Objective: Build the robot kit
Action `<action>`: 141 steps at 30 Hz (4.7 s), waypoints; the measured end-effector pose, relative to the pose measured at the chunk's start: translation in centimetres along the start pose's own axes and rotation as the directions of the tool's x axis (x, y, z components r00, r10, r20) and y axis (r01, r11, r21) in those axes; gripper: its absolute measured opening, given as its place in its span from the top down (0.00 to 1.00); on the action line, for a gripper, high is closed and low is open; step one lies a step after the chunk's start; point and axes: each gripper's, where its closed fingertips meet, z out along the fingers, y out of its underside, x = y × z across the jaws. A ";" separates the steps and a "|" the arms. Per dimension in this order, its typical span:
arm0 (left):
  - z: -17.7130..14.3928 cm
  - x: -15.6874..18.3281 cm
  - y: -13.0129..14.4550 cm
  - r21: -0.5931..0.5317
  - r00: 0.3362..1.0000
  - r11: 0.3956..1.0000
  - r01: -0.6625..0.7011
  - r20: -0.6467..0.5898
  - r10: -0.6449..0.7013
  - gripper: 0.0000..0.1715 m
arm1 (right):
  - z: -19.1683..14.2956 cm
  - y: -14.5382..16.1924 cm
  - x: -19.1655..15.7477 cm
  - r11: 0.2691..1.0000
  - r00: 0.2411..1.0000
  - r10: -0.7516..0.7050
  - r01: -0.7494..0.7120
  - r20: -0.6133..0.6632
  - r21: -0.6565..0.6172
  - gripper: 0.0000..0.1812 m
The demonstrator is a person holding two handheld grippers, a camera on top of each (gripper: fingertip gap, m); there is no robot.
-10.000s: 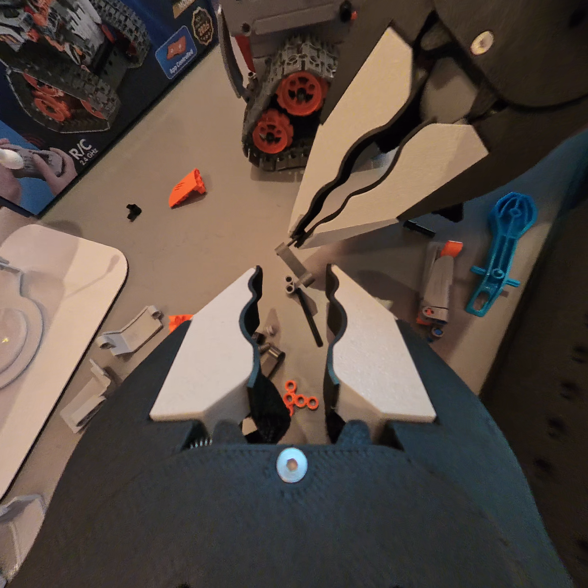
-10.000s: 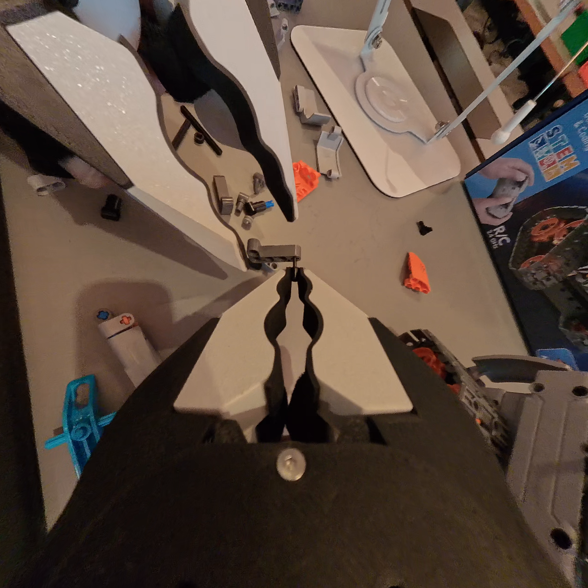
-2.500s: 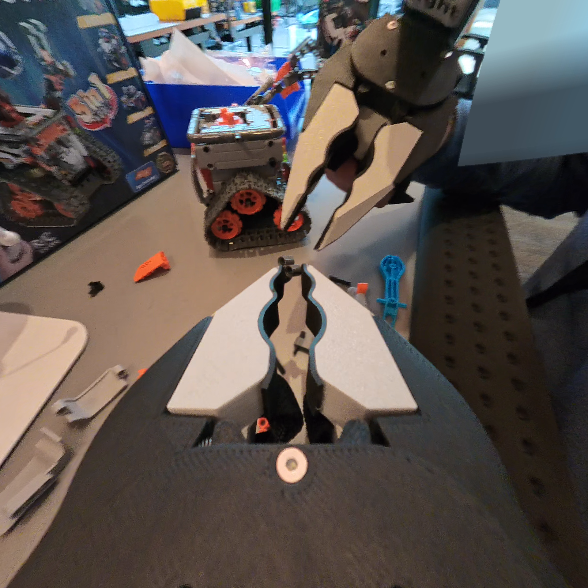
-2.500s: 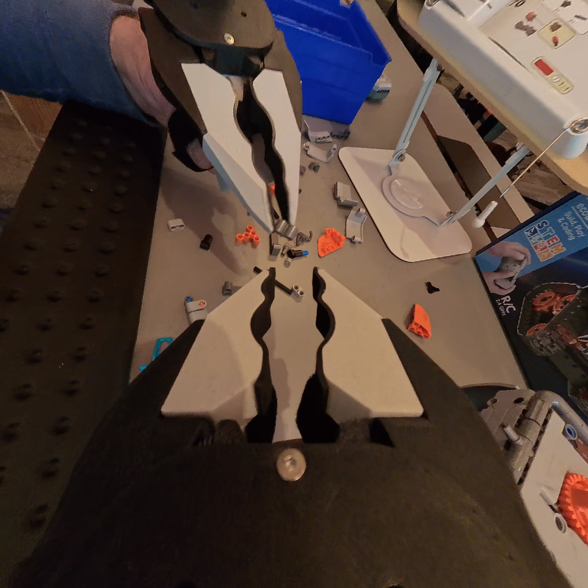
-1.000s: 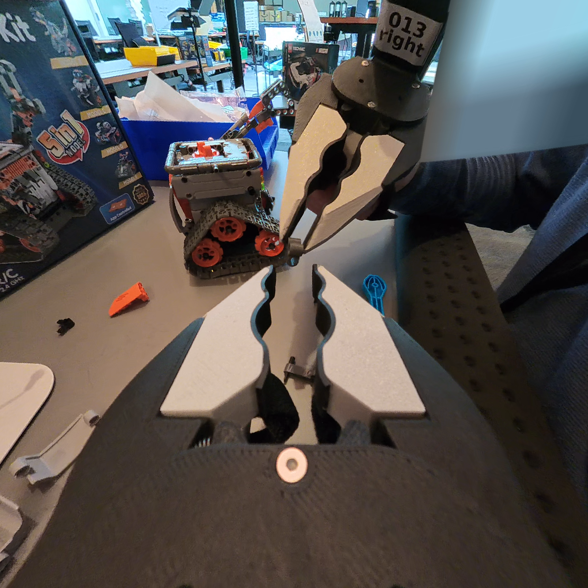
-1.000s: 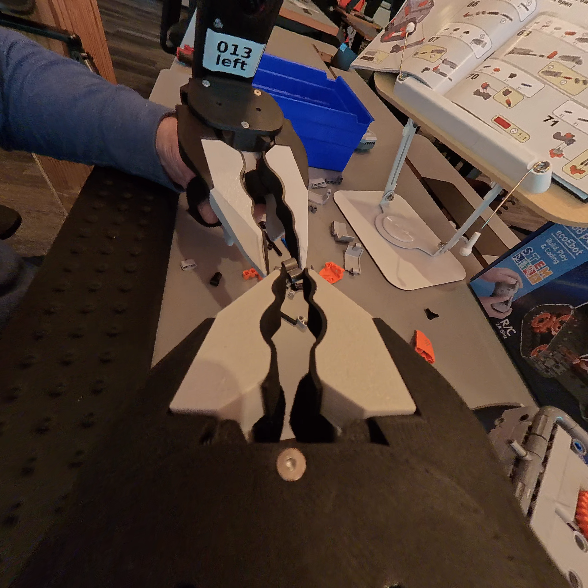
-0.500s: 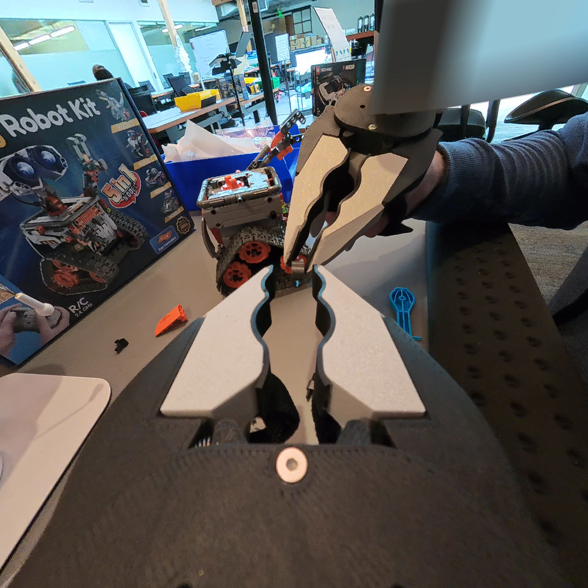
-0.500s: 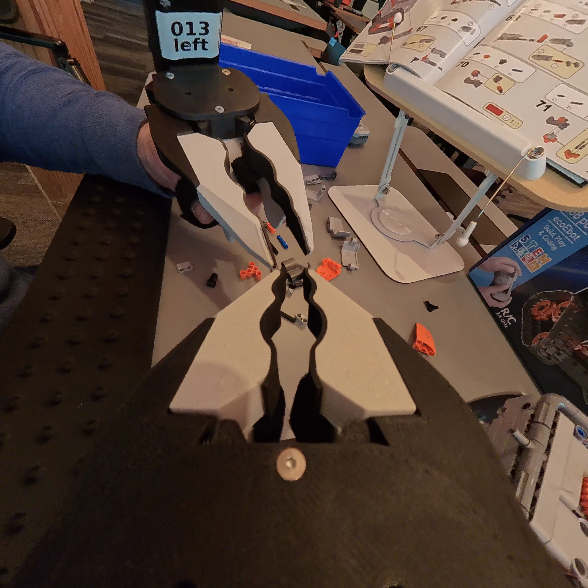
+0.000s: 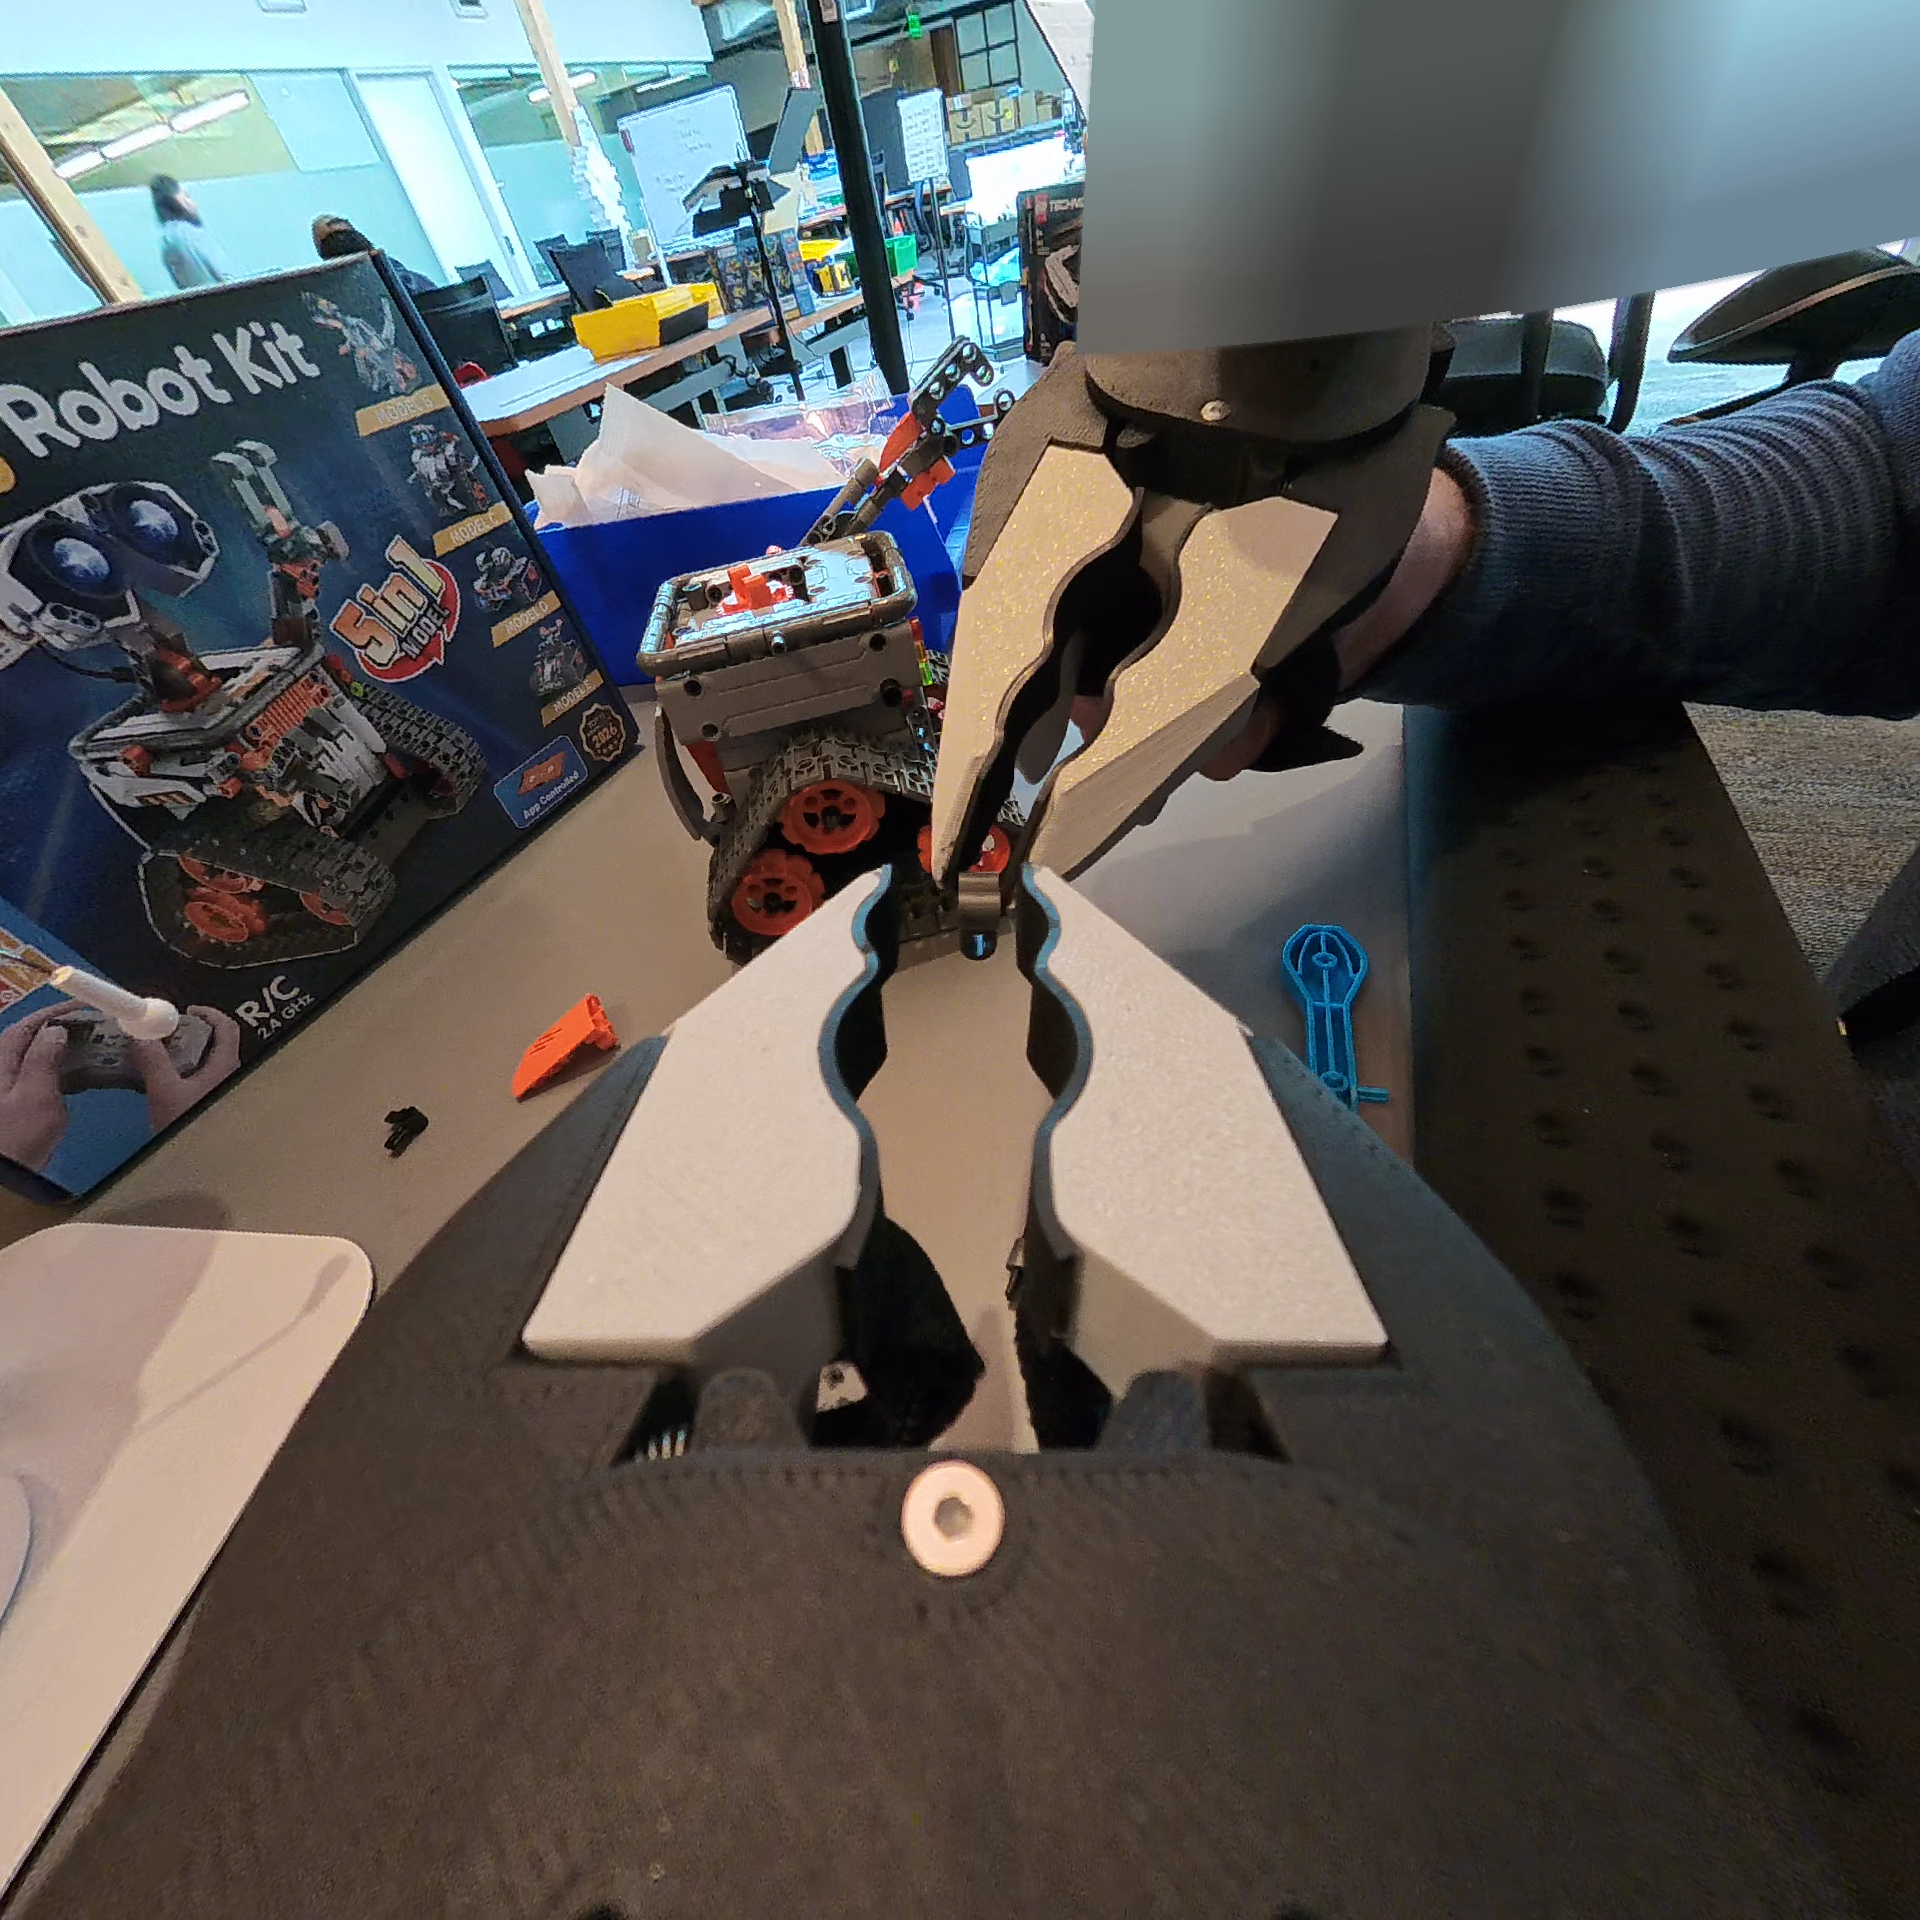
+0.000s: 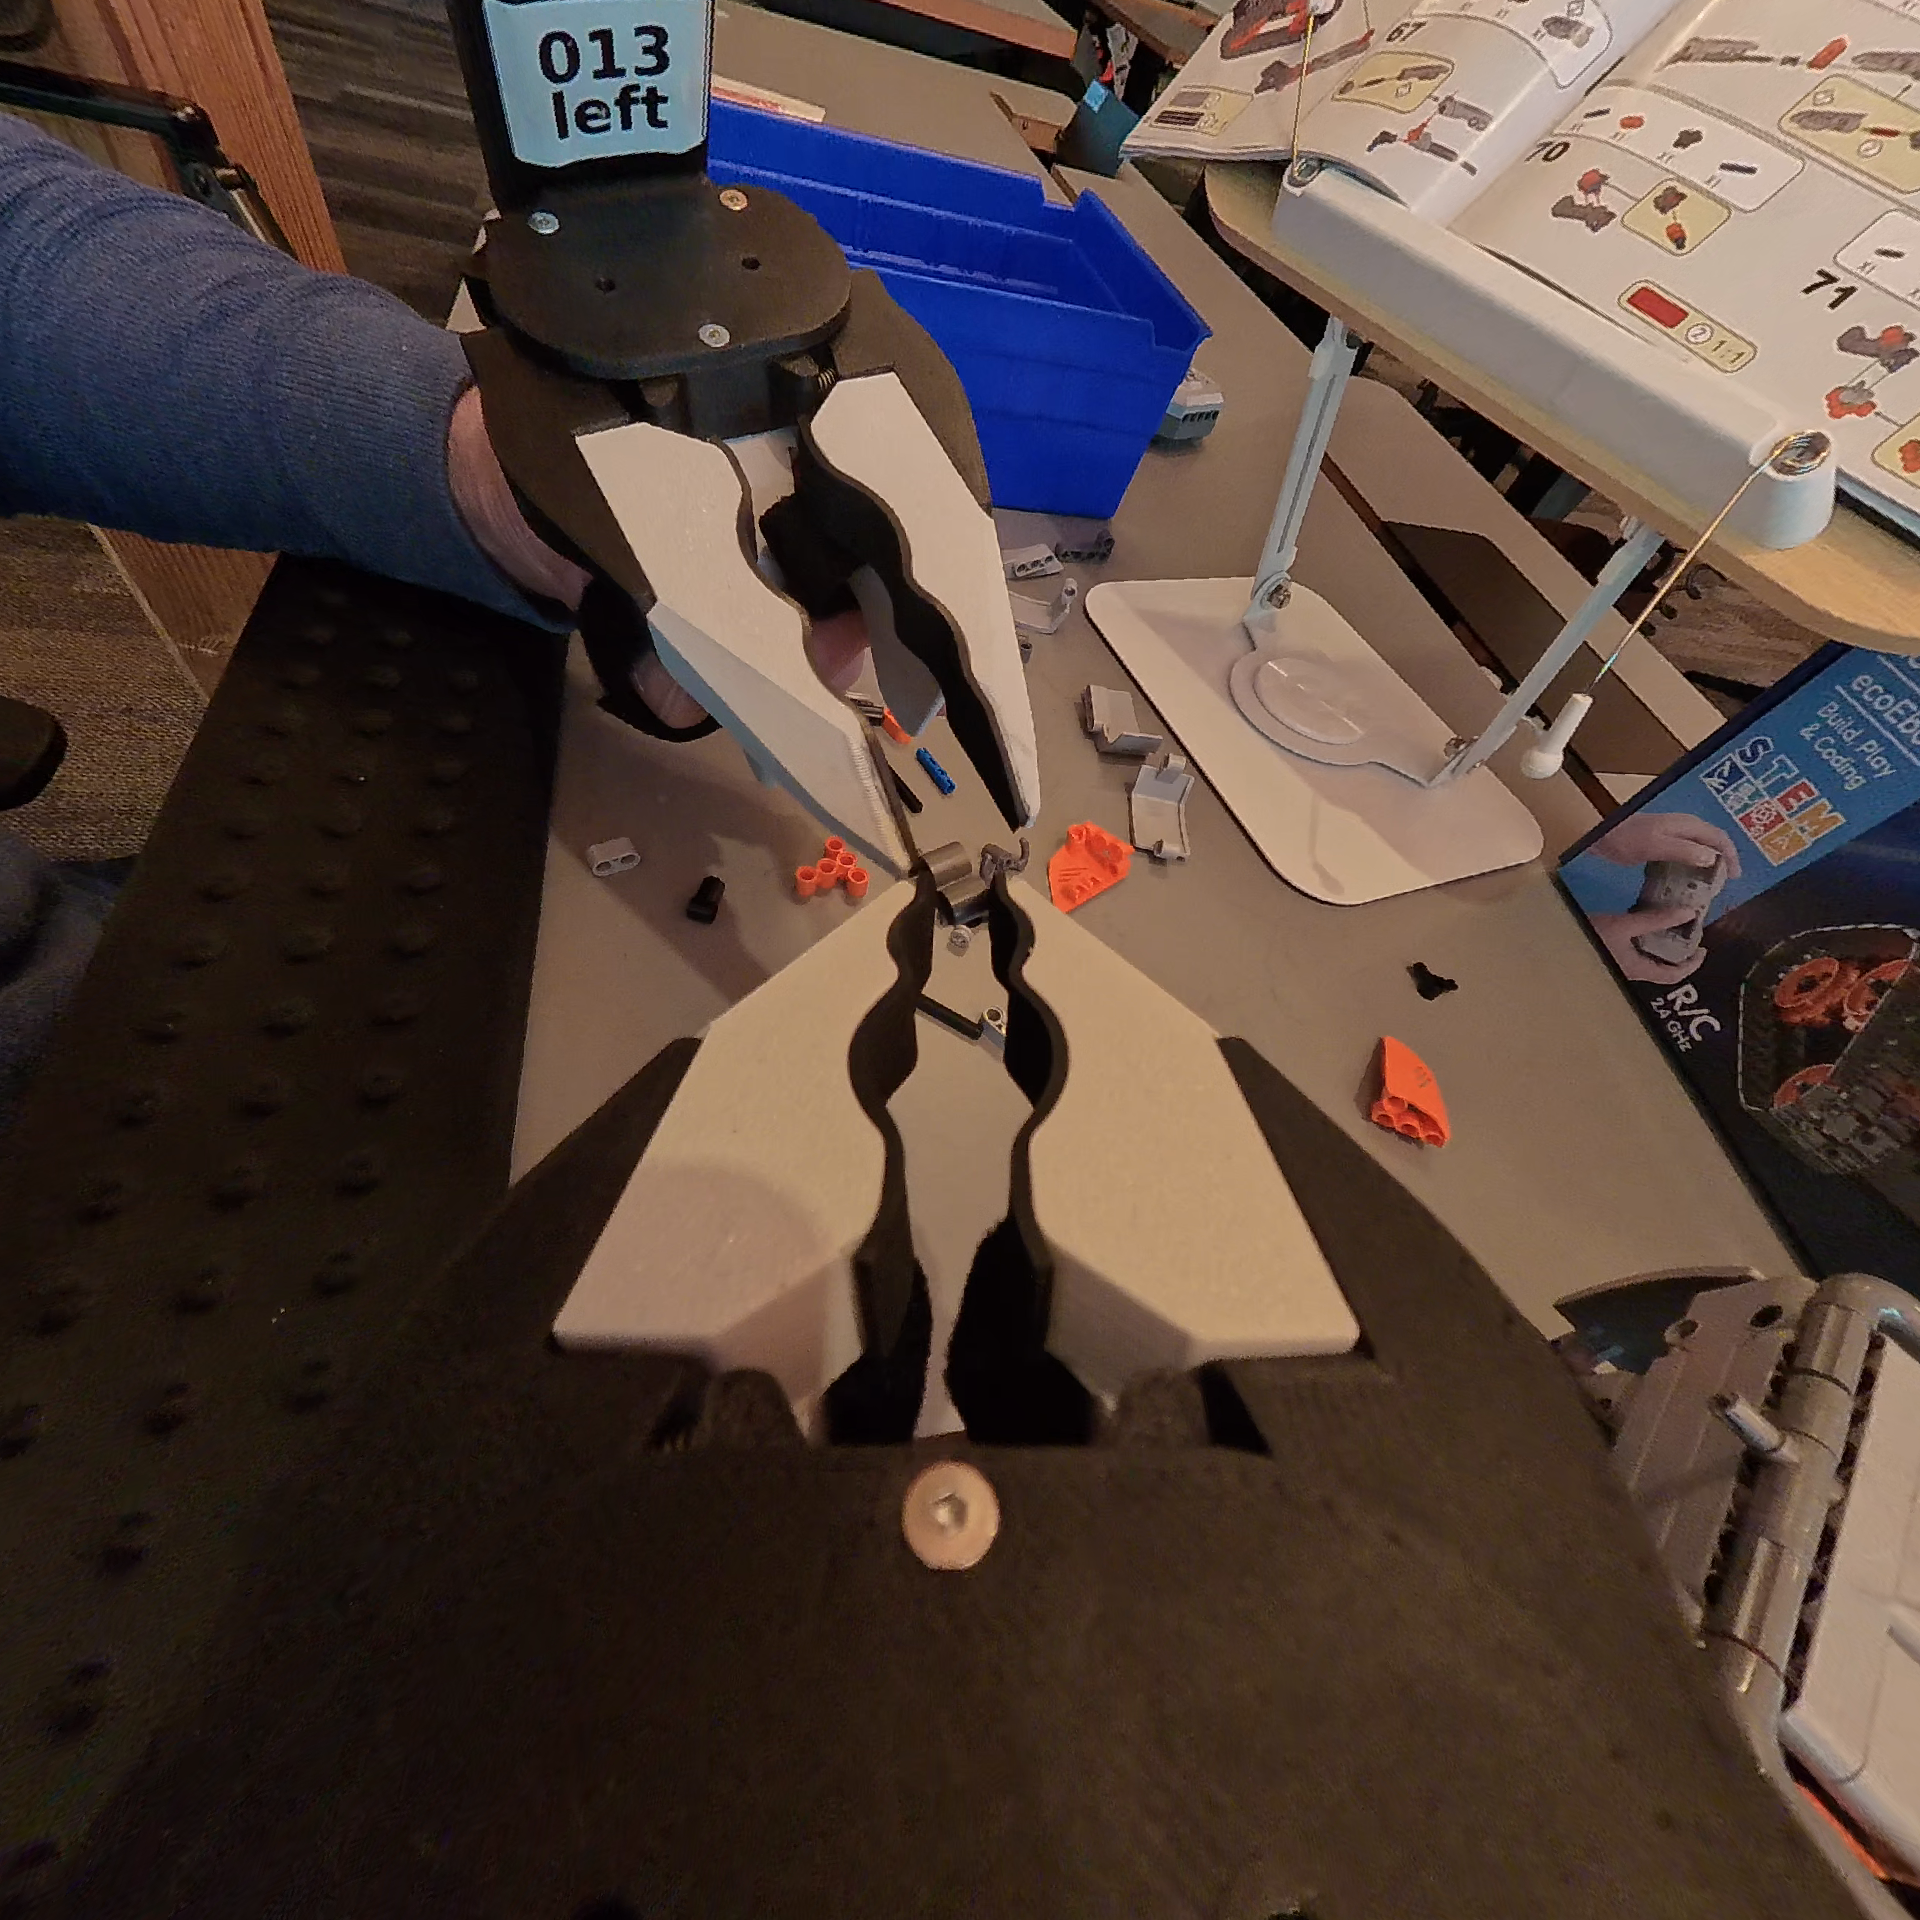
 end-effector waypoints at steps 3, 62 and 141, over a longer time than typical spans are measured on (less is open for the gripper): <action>0.0 -0.1 0.1 -0.002 1.000 1.000 0.001 0.001 -0.001 0.89 | 0.0 0.0 0.1 1.000 1.000 0.002 -0.002 -0.002 0.001 0.96; -10.7 -4.1 10.7 -0.646 0.957 0.754 -0.121 0.125 0.261 0.85 | 3.0 4.4 -4.5 0.963 0.974 0.033 0.029 0.225 -0.267 0.96; -35.7 -17.2 16.0 -0.750 0.888 0.608 0.261 0.434 0.153 0.85 | 9.7 2.0 -1.2 0.965 0.970 0.149 -0.101 0.189 -0.241 0.91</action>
